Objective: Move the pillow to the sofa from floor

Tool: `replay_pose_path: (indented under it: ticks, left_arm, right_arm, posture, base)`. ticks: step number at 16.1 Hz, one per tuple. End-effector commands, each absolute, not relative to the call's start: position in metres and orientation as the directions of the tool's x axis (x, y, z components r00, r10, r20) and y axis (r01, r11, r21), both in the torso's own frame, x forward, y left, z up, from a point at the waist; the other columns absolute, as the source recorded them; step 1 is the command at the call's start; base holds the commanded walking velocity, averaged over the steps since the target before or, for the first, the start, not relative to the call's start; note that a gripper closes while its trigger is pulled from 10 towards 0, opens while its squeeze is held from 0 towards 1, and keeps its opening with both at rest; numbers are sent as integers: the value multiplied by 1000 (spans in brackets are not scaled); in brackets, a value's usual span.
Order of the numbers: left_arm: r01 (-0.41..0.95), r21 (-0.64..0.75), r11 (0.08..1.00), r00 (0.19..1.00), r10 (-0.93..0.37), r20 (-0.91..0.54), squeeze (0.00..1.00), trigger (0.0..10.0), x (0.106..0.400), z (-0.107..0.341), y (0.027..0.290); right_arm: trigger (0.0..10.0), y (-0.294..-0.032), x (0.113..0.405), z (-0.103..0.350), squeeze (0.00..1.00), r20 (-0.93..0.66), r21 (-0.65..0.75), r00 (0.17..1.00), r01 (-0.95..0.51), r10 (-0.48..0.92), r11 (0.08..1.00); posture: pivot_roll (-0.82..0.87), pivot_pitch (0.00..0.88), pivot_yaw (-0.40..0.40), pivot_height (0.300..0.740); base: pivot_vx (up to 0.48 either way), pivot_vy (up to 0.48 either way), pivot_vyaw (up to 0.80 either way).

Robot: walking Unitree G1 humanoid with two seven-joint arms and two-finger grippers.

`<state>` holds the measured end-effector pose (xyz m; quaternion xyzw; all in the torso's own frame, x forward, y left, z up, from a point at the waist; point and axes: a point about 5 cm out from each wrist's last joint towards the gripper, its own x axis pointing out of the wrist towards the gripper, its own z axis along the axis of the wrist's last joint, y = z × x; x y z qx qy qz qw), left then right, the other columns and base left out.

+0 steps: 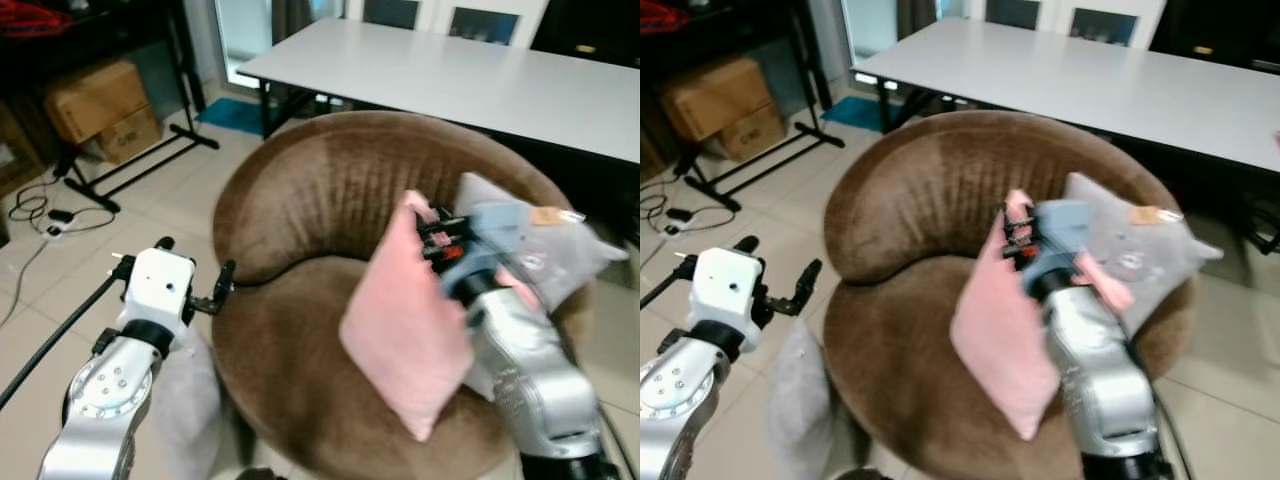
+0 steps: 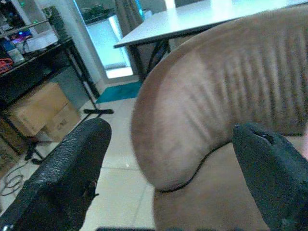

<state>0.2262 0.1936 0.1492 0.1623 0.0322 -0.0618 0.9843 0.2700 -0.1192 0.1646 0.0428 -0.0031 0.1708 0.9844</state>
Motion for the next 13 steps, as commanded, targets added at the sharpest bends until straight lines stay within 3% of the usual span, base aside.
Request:
replay_pose_path:
  ticks: [1,9,13]
  left_arm:
    - [134,318,939,991,-118,-69,0,10000,225,151,190]
    - [129,317,940,991,-112,-69,0,10000,225,151,190]
    - [117,319,940,993,-102,-64,0,10000,226,151,192]
  right_arm:
    - [10000,-125,266,164,0,4,43,939,-343,343,938]
    - [10000,-136,262,155,0,-58,-39,929,-368,366,929]
    - [10000,-135,261,141,0,-104,43,953,-283,286,958]
  posture:
    - [-4,0,4,740]
    - [0,0,-1,740]
    - [1,0,2,740]
  base:
    - [0,480,0]
    - [0,480,800]
    - [0,480,0]
